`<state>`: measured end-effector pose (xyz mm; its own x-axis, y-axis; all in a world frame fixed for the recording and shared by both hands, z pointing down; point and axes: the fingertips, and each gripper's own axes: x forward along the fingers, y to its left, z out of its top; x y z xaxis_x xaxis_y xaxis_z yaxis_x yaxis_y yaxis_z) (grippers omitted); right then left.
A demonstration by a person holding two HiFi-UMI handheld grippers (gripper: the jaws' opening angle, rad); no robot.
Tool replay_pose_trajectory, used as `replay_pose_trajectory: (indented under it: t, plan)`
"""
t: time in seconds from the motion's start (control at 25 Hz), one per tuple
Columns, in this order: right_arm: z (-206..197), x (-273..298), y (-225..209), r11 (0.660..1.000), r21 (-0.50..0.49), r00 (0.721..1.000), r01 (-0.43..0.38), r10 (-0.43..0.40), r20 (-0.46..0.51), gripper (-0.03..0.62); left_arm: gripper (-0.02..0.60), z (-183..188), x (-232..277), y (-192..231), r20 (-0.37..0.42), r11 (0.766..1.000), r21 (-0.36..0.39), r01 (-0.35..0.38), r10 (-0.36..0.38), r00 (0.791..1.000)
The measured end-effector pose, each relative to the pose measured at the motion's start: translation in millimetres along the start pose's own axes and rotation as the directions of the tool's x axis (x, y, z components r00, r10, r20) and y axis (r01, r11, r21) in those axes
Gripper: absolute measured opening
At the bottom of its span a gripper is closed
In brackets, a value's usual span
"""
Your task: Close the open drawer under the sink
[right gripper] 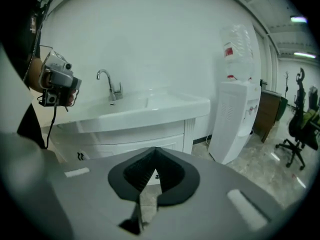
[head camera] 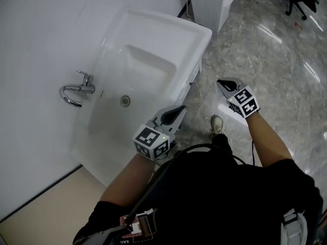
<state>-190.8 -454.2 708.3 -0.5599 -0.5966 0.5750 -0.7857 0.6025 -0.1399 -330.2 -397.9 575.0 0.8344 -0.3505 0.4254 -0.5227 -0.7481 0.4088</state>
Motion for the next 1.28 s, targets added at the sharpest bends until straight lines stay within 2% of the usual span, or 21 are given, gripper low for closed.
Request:
replay_pose_trajectory:
  t: [0.12,0.36,0.52,0.68,0.84,0.96,1.12,1.28]
  plan:
    - [21,-29,-5,0.999,-0.048,1.000,0.012,-0.012,0.000,0.000,0.000,23,-3,-8,0.028,1.000,0.028,0.003,-0.004,1.000]
    - [73,-79,-12,0.997,-0.065,0.998,0.033,-0.030,0.054,0.002,0.000,69,-21,-18,0.080,0.993,0.113,-0.030,0.021,0.997]
    - [106,-106,-9,0.992,-0.128,0.998,0.022,-0.013,0.069,0.002,0.000,104,-49,-15,0.145,0.983,0.149,-0.109,0.087,0.986]
    - [145,-125,-9,0.989,-0.147,0.993,-0.002,0.019,0.114,0.002,0.000,133,-83,-11,0.231,0.967,0.145,-0.208,0.171,0.958]
    - [186,-134,-7,0.981,-0.187,0.986,-0.042,0.071,0.151,0.002,0.000,151,-121,-8,0.309,0.946,0.101,-0.307,0.263,0.914]
    - [212,-135,-1,0.973,-0.217,0.979,-0.079,0.116,0.165,0.002,0.000,156,-153,-6,0.366,0.923,0.056,-0.381,0.336,0.868]
    - [247,-129,11,0.955,-0.266,0.968,-0.128,0.179,0.178,0.002,0.000,158,-201,-3,0.439,0.883,-0.017,-0.470,0.429,0.789]
    - [277,-111,40,0.926,-0.333,0.954,-0.180,0.246,0.168,0.002,0.000,146,-259,0,0.501,0.832,-0.099,-0.547,0.516,0.695]
